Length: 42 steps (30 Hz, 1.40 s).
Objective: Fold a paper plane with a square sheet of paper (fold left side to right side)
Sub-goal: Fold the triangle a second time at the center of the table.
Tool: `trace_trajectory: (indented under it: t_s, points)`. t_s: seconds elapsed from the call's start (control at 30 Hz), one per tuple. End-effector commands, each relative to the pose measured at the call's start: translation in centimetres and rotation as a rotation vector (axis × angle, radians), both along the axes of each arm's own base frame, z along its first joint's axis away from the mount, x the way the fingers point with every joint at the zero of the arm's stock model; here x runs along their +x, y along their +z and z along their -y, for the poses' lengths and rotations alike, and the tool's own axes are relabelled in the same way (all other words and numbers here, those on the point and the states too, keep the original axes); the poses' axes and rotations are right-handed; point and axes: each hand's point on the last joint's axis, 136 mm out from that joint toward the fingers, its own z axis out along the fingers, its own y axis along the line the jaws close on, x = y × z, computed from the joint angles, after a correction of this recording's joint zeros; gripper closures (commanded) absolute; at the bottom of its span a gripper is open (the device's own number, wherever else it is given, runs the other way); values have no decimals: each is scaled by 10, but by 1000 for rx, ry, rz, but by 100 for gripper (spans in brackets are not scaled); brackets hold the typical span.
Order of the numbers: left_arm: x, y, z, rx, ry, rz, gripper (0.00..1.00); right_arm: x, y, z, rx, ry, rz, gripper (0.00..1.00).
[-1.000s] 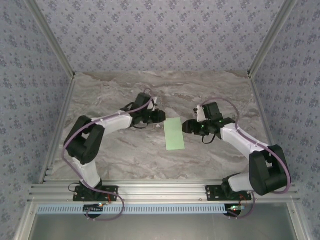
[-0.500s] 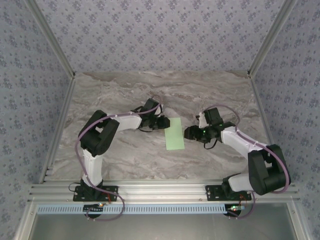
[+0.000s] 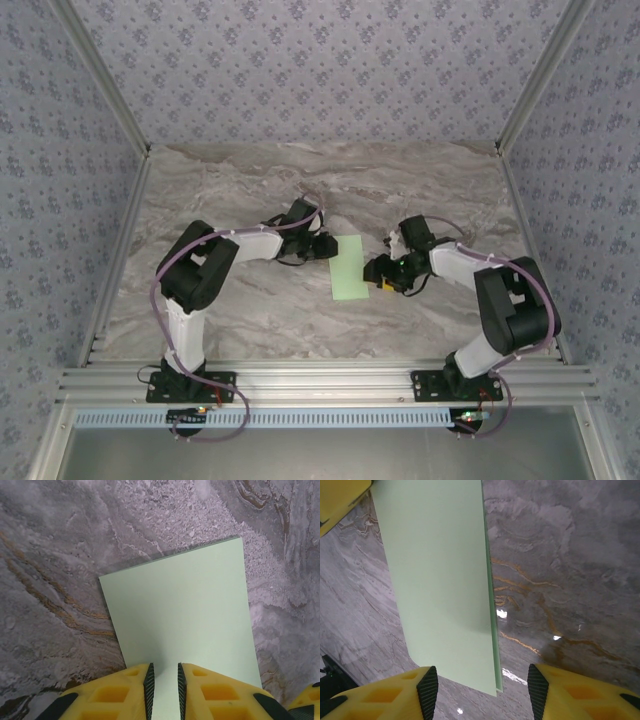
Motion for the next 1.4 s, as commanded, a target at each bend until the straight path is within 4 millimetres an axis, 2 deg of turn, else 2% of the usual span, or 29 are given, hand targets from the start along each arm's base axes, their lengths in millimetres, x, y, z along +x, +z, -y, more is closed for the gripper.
trace_trajectory:
  t_s: [0.0, 0.5, 0.63, 0.97, 1.17, 1.27, 1.37]
  points:
    - [-12, -19, -11, 56, 6, -39, 78, 0, 4, -10, 11, 10, -34, 47]
    - [-14, -19, -10, 48, 1, -39, 78, 2, -7, -25, 4, 14, -64, 49]
    - [-14, -19, -10, 46, 1, -38, 78, 6, -4, -30, 33, 7, -55, 52]
    - [-14, -17, -9, 39, -1, -36, 78, 16, 7, -40, 84, 7, -23, 53]
    - [-11, -4, -6, 15, -10, -6, 76, 22, 11, -37, 92, 4, -7, 53]
    - [-7, 14, -3, -18, -25, 31, 73, 24, 16, -38, 122, 16, 8, 52]
    - [-3, 36, -4, -59, -29, 77, 65, 28, 23, -42, 177, 35, 23, 52]
